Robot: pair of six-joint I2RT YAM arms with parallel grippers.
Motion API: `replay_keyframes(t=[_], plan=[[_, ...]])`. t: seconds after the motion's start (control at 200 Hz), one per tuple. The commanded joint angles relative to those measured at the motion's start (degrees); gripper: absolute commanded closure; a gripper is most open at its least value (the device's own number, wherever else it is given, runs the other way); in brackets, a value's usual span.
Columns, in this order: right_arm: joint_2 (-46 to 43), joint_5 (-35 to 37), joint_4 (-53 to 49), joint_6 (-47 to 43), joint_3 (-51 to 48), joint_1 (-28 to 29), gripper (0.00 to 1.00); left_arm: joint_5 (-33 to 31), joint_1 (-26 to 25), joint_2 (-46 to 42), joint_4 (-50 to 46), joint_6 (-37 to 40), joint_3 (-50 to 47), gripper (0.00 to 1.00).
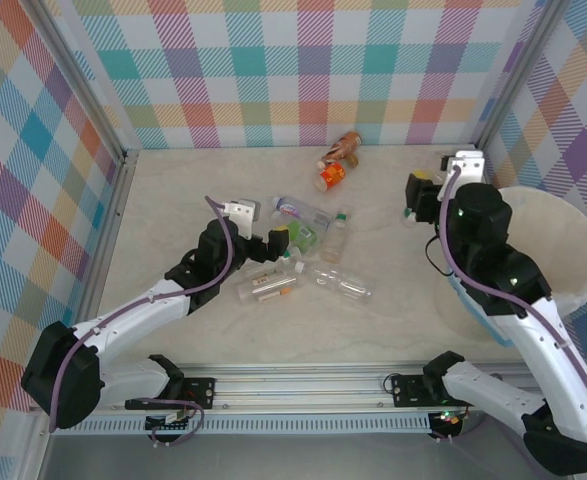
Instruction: Put the plastic bottles in the bin
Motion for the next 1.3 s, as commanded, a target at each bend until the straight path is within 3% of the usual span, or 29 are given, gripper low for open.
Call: replay_keyframes(t=[0.0, 0.18, 0.5, 0.595, 0.705, 0.895, 1.04, 1.295], plan=[[-2.9, 10.1, 4.2, -8.5, -0.2, -2.0, 0.5, -0.8, 0.3, -0.2, 2.7, -0.8, -0.4, 0.0], [-8.4, 9.9, 11.0, -12.9, -3.2, -8.3, 0.5, 0.9, 0.4, 1.4, 3.2, -1.6, 0.4, 0.0], [-7.5, 10.4, 0.3, -4.7, -1.2, -20.0, 0.5, 0.8, 0.3, 1.1, 3.5, -2.0, -0.2, 0.0], [-5.5, 4.6, -6.2, 0.6, -0.2, -23.0, 0.49, 0.1, 0.4, 0.9, 3.1, -1.9, -0.3, 0.0], [-2.8, -8.5, -13.0, 7.5, 0.9, -28.4, 0.49, -1.0, 0.3, 0.8, 1.0, -2.1, 0.7, 0.0], [-1.9, -18.5, -16.5, 11.9, -3.8, -37.7, 0.48, -2.7, 0.3, 0.0, -0.6, -2.4, 0.9, 0.0], [-2.0, -19.3, -21.1, 14.9, -5.8, -42.1, 0.46, -3.9, 0.4, 0.2, -1.1, -2.9, 1.0, 0.0], [-5.0, -16.8, -21.6, 19.8, -14.7, -43.3, 0.43, -1.5, 1.0, 1.2, -3.1, -2.6, 3.1, 0.0]])
